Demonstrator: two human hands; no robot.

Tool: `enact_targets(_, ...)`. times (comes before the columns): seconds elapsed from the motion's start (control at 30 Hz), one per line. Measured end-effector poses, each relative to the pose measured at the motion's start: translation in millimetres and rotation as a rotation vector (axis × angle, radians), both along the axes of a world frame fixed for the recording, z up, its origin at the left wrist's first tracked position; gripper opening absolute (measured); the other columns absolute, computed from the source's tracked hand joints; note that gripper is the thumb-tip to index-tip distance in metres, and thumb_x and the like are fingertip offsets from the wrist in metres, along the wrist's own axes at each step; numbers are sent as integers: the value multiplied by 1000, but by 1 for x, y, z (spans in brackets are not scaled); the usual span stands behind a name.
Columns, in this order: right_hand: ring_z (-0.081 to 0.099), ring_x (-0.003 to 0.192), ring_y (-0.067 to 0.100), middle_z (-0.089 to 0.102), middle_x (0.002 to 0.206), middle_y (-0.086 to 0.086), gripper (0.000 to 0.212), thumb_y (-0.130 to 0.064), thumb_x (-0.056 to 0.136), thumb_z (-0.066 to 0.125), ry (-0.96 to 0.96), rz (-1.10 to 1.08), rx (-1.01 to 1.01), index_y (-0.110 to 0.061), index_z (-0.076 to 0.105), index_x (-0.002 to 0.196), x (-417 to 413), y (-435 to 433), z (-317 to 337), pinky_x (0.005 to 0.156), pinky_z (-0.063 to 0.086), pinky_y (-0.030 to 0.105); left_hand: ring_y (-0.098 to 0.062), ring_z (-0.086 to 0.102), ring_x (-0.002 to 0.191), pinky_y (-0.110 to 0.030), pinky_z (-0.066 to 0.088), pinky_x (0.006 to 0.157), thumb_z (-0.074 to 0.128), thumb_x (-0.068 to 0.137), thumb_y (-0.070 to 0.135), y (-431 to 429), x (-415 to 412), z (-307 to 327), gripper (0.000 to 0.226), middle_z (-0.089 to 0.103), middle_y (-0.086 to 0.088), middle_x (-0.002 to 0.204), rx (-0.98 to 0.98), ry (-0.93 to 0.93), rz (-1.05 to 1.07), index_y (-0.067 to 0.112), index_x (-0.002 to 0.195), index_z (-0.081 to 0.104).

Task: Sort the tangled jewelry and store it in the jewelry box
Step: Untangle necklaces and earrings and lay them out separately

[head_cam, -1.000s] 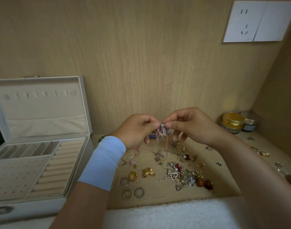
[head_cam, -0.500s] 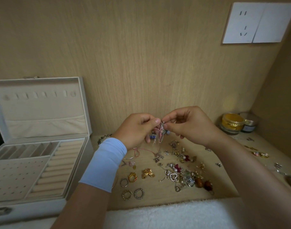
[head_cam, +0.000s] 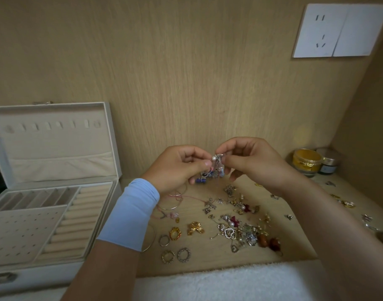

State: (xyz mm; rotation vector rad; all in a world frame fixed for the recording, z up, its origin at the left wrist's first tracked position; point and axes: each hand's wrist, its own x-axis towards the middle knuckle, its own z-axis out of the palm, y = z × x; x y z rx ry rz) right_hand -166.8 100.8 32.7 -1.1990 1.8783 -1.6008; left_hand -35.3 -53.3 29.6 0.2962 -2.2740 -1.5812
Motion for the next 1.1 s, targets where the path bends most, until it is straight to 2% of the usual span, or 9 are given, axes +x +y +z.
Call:
enact_targets(0.13,70,76,22,74,88,17,14,5,94,59,-34,51,32,0,69,103,5,-3,-3,75,61,44,2,52,47,-11,40,48,70,88,4,2,0,5,9,70,-3,72,-37,11,34,12,85,70)
enact_targets(0.23,71,78,22,75,93,16,21,6,88,67,-54,99,34,-1,68,108,7,-3,-3,71,61,38,6,50,44,-7,37,47,74,85,7,4,-2,6,9,63,9,61,-71,0,91,15,82,71)
enact_targets(0.43,71,73,24,75,88,17,20,-2,87,72,-63,86,39,-3,72,107,5,0,0,61,58,35,6,54,46,-5,38,49,72,88,12,2,1,8,1,69,4,69,-95,-24,75,12,87,72)
enact_targets(0.53,71,75,26,75,93,20,12,2,90,67,-84,42,29,-1,68,101,3,2,1,64,59,37,7,59,63,-8,41,64,71,89,17,-7,6,8,9,69,10,77,-235,-95,54,25,88,75)
enact_targets(0.67,68,74,30,73,86,15,10,5,90,64,-101,21,53,-3,63,94,-2,2,1,66,55,39,0,63,82,-14,43,75,72,88,20,-15,11,10,19,71,13,83,-361,-172,73,37,82,75)
enact_targets(0.8,67,78,27,73,89,9,27,6,88,67,-96,24,74,-8,69,111,-4,3,-1,73,56,42,-5,62,83,-17,46,73,64,94,19,-12,12,14,22,70,12,85,-410,-245,81,37,84,73)
enact_targets(0.93,72,79,24,75,85,13,19,4,89,66,-79,0,156,-8,74,101,-9,8,-1,84,58,48,-25,59,78,-28,43,70,49,98,18,-13,12,13,34,71,-14,92,-426,-283,153,33,78,71)
enact_targets(1.03,72,78,25,75,86,15,14,4,88,68,-91,-22,180,-6,71,98,-13,9,-1,86,57,51,-23,56,75,-30,41,70,46,95,18,-15,12,14,32,68,-19,88,-386,-266,238,25,71,68)
enact_targets(1.1,72,77,24,74,86,15,13,3,88,70,-98,-46,192,-6,70,97,-15,7,-1,88,56,53,-17,53,66,-29,38,64,47,92,14,-18,7,16,32,61,-11,71,-289,-241,264,20,64,62)
